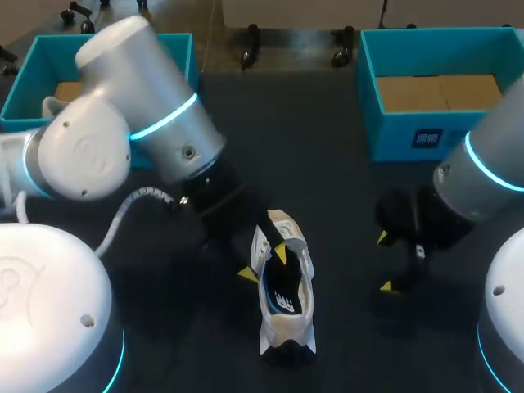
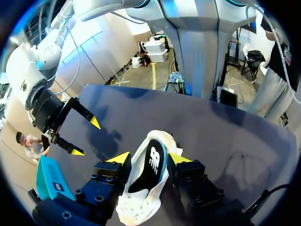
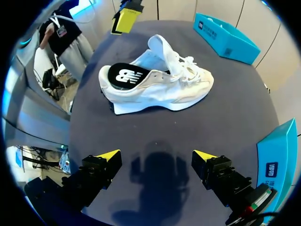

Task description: Take the shoe out of the shoebox, open the shoe tongue, remove and reinsert the insole, then place the shoe into the shoebox

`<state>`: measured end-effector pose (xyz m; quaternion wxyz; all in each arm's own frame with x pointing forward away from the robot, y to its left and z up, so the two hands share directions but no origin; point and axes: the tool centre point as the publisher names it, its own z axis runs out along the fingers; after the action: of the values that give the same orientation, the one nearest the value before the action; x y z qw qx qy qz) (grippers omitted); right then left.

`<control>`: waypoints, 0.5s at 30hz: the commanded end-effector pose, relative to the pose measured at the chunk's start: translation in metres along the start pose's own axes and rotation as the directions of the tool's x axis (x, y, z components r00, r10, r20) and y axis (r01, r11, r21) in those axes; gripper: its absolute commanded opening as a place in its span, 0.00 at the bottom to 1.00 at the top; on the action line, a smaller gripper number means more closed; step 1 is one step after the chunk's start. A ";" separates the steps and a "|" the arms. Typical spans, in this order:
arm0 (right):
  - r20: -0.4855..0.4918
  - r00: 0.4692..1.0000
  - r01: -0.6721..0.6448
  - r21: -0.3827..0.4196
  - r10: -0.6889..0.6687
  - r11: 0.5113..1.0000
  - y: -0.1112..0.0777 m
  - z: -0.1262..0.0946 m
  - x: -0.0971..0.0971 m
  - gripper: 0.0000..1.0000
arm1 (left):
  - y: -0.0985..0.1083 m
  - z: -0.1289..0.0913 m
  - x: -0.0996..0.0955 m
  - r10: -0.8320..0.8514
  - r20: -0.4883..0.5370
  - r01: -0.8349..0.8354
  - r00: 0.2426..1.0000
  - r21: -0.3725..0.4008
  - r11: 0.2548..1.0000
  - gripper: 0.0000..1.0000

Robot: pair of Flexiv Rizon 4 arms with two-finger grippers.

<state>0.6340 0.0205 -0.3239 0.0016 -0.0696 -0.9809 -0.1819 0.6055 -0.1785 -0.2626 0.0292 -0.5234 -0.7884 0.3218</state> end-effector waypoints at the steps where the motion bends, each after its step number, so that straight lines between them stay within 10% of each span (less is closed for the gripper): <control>1: 0.005 1.000 0.002 -0.014 -0.002 1.000 -0.004 -0.002 0.004 1.00 | 0.007 -0.010 -0.013 0.007 -0.227 -0.008 0.974 -0.002 1.000 0.47; 5: 0.005 1.000 0.002 -0.014 -0.002 1.000 -0.004 -0.002 0.004 1.00 | 0.012 -0.014 -0.020 0.031 -0.293 -0.035 0.956 -0.007 0.999 0.44; 9: 0.005 1.000 0.002 -0.014 -0.002 1.000 -0.004 -0.002 0.004 1.00 | 0.017 -0.014 -0.021 0.056 -0.350 -0.063 0.935 -0.009 0.998 0.00; 15: 0.001 1.000 -0.011 0.003 0.011 1.000 -0.020 -0.011 0.000 1.00 | 0.015 -0.019 -0.014 0.077 -0.428 -0.094 0.900 -0.019 0.995 0.00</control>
<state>0.6324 0.0097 -0.3246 -0.0005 -0.0776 -0.9803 -0.1818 0.6294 -0.1754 -0.2574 0.0906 -0.5896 -0.7606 0.2564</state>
